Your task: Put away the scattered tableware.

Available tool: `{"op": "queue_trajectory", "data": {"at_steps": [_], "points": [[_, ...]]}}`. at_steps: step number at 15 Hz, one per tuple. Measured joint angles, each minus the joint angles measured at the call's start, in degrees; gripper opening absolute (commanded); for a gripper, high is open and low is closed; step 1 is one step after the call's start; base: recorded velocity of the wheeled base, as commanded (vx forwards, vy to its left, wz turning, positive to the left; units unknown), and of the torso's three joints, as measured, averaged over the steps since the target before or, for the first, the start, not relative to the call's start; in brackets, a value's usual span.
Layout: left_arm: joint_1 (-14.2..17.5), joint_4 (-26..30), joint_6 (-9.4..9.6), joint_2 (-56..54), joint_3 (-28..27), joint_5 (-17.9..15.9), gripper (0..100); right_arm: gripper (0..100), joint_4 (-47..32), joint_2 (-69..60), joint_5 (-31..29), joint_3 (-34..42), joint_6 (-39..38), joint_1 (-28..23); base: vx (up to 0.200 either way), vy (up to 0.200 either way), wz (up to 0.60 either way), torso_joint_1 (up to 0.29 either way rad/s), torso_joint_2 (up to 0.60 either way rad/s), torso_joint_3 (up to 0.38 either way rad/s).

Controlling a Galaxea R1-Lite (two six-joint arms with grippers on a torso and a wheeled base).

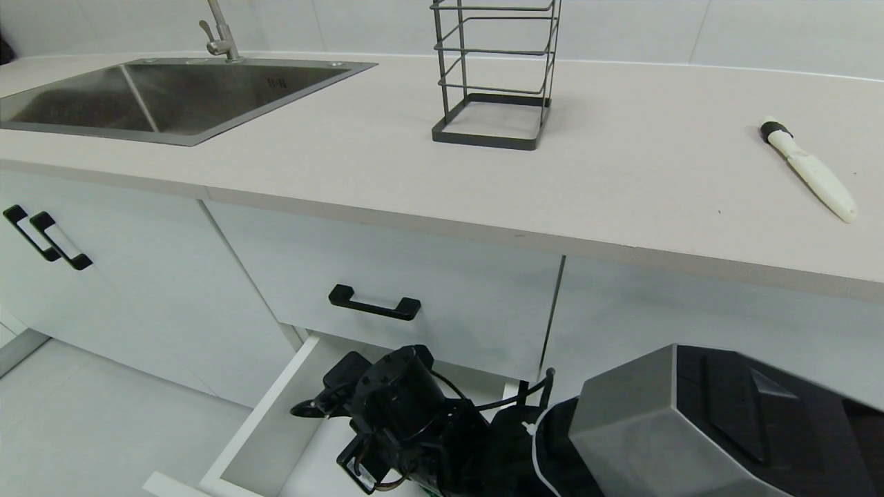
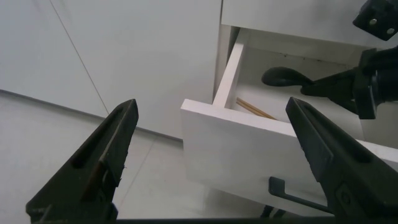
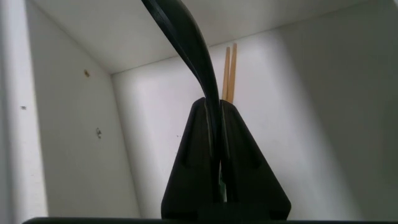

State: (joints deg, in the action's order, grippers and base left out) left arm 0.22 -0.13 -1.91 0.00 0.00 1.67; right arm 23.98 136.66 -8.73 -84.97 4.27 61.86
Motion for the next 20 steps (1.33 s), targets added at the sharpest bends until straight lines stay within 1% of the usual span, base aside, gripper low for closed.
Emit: {"op": "queue_trajectory", "data": {"at_steps": [12, 16, 20], "points": [[0.02, 0.02, 0.0, 0.0, 0.0, 0.02, 100, 0, -0.11, 5.88, -0.68, -4.67, -0.04, -0.32, 0.0, 0.0, 0.0, 0.0, 0.0, 0.0], [0.02, 0.0, 0.02, 0.0, 0.0, 0.02, 100, 0, -0.09, 7.78, -0.77, -6.55, -1.32, -0.37, 0.0, 0.0, 0.0, 0.0, 0.0, 0.0], [0.02, 0.0, 0.0, 0.0, 0.0, 0.02, 100, 0, -0.06, 9.01, -1.26, -7.03, -1.6, -0.32, 0.0, 0.0, 0.0, 0.0, 0.0, 0.0]]}}
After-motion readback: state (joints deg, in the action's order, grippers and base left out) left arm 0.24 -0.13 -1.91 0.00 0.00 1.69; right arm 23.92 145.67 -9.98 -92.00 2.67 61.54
